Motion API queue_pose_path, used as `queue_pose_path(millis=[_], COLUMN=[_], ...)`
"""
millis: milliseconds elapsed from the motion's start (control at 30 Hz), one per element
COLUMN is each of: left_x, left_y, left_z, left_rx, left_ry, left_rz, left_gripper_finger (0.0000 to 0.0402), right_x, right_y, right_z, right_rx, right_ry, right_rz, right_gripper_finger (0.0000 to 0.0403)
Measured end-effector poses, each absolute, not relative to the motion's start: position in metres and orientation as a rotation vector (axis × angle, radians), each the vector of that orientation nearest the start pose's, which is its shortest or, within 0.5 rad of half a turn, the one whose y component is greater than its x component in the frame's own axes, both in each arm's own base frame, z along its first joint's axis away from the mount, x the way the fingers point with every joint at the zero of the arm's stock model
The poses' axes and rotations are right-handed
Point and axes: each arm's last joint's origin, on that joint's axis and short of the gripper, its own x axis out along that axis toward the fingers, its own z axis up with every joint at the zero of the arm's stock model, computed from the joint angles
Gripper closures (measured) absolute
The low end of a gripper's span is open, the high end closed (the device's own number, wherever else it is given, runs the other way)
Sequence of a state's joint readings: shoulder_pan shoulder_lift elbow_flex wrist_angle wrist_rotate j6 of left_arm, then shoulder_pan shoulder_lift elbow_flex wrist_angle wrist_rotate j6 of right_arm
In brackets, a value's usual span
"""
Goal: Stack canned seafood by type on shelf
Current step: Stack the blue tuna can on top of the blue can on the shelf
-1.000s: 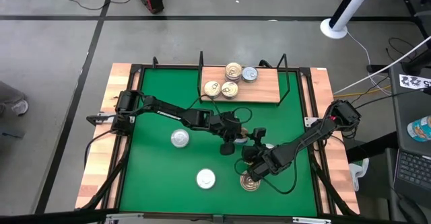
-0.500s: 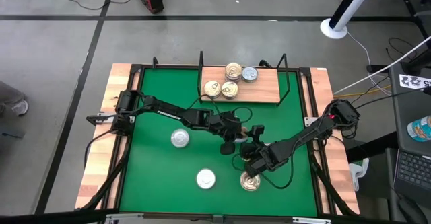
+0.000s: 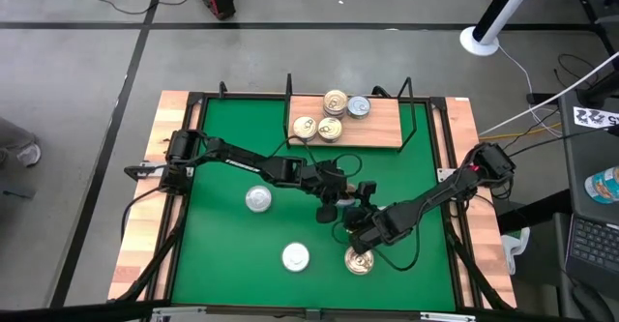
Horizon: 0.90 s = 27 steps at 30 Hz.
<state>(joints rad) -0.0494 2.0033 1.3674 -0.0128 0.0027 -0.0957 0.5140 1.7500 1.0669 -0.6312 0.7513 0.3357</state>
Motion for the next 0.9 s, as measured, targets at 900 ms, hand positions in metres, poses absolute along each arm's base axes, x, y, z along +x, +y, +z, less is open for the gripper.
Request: queue_pose_path(millis=[900], left_x=[0.4402], left_y=[-0.0227], left_z=[0.188], left_rx=[-0.128], left_ry=[0.649], left_rz=[-0.076], left_gripper_finger=[0.0401], right_x=[0.2845], right_y=[0.1373], right_z=[0.1579], right_rx=[-0.535], right_ry=[0.991], right_rz=[-0.38], right_gripper_finger=[0.0218])
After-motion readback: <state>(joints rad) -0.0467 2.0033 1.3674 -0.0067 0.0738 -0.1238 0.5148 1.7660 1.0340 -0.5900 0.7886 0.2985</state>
